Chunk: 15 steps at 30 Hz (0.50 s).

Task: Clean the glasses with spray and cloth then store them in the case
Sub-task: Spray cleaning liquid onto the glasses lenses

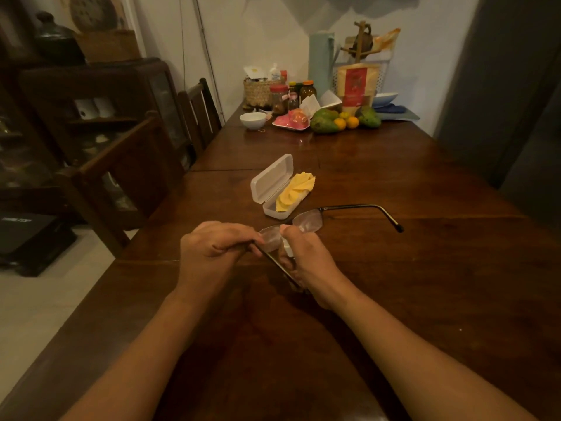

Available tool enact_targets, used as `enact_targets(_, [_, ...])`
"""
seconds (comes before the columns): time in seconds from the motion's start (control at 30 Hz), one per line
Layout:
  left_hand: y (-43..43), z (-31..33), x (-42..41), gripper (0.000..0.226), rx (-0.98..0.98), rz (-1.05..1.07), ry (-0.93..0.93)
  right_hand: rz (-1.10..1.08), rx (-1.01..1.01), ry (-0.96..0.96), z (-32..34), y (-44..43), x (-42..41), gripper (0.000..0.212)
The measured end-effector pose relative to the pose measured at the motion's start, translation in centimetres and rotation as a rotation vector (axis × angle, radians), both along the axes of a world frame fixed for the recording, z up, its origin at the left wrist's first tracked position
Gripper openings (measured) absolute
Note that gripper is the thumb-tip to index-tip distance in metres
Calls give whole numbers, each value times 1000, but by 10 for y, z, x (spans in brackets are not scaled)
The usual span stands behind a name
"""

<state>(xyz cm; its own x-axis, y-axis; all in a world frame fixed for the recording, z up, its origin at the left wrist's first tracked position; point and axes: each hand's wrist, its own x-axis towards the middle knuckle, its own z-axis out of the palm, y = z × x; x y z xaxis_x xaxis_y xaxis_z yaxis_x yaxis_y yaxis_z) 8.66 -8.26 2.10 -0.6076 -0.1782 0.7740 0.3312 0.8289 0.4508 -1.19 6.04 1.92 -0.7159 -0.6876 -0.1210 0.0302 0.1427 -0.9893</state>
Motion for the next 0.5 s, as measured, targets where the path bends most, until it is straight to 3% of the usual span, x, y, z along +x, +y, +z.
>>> enact_targets(0.1, [0, 1, 1, 7, 11, -4, 8, -22, 19, 1, 1, -1, 0, 37])
enact_targets(0.27, [-3, 1, 2, 7, 2, 17, 35, -51, -4, -26, -2, 0, -2, 51])
enact_targets(0.5, [-9, 0, 2, 14, -51, 22, 68, -188, 21, 99, -10, -9, -3, 59])
